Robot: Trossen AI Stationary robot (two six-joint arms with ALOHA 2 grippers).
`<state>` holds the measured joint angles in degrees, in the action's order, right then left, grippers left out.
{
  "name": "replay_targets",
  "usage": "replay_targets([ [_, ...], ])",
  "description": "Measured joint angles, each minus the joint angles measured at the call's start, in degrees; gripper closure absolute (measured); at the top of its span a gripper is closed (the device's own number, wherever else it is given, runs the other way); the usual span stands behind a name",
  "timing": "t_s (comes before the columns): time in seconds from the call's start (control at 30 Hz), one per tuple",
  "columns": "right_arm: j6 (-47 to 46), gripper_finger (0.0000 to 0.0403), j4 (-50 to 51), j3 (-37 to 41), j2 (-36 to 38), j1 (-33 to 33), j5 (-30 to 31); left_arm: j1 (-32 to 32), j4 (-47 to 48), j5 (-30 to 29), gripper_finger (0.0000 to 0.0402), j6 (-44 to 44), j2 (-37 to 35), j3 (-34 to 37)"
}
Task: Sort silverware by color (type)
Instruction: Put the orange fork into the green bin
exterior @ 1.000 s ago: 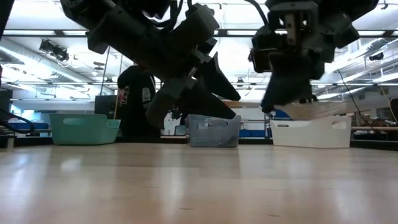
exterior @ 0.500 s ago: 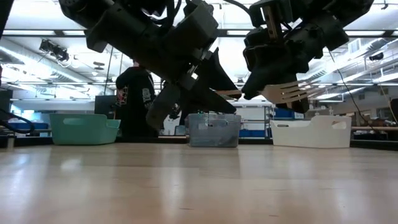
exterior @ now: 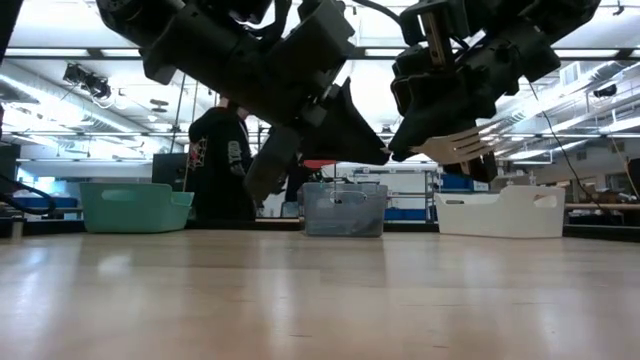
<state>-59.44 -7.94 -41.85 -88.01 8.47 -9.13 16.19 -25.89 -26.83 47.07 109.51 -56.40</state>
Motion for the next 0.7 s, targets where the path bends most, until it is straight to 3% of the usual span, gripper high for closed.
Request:
replay_targets([
  [0.27,0.66,0.0368,-0.02,0.00,0.00,0.00,0.62,0.03,0.48,-0.11,0.0389,-0.34,0.00,0.02],
  [0.7,3.22,0.0240,-0.61,0.00,0.60,-0.62,-0.92,0.00,2.37,-0.16,0.0389,-3.85,-0.02,0.02],
])
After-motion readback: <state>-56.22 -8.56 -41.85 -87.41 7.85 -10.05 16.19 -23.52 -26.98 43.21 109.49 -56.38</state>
